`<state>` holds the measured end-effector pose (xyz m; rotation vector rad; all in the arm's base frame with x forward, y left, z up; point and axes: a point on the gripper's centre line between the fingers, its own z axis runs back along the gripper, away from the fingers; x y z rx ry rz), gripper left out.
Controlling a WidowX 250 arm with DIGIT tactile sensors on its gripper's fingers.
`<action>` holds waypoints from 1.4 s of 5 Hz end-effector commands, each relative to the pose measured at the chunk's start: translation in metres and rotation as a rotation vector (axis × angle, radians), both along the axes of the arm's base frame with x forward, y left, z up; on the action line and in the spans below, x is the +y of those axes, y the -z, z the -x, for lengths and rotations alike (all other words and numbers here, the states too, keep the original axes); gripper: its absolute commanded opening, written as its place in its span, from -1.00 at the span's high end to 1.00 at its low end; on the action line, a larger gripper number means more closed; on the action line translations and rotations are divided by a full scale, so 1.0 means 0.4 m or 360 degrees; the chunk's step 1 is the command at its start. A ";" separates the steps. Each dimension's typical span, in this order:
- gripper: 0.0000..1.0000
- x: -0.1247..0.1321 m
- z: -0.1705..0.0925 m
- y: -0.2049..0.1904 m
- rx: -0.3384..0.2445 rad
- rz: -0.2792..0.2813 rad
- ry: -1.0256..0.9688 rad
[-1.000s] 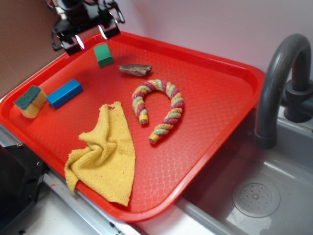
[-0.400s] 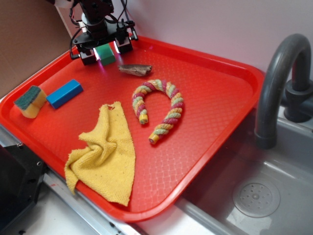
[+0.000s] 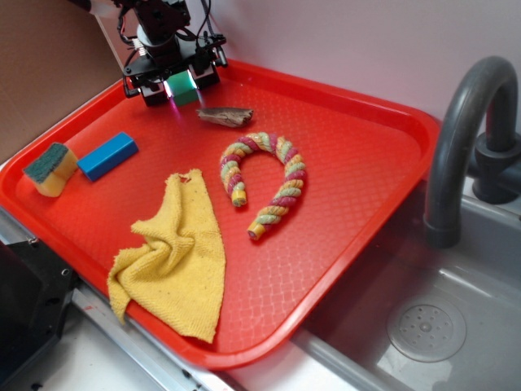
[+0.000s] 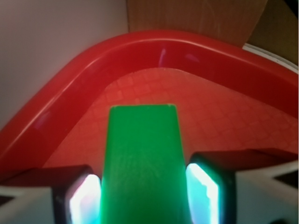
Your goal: Grab the green block.
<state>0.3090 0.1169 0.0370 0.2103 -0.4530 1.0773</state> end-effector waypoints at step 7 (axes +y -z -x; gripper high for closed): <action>1.00 -0.188 0.180 -0.567 -0.0049 0.0536 0.0691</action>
